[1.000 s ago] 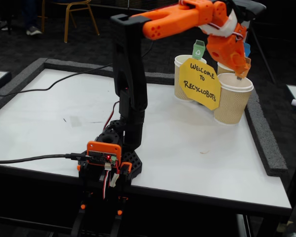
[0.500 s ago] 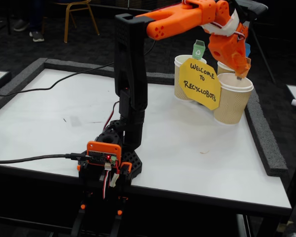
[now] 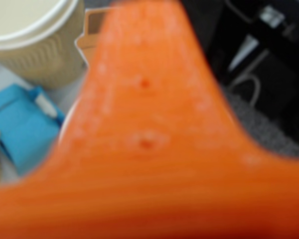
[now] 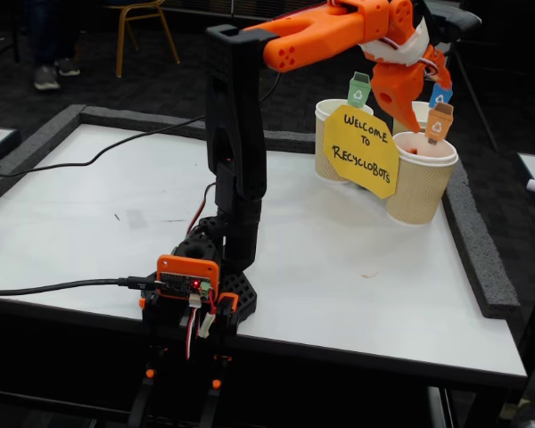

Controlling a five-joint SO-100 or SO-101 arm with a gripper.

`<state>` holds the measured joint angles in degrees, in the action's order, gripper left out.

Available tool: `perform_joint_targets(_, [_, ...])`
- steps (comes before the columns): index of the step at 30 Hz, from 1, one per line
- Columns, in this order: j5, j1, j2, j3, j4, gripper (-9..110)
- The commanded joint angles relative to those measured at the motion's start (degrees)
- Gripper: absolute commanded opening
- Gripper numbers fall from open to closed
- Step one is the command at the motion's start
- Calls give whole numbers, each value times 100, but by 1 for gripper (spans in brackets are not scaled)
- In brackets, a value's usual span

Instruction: Sort rubbish by color.

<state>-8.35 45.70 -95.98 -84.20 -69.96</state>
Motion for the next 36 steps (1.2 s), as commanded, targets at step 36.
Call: perform_joint_targets(36, [-79, 114, -8903, -4896, -615, 0])
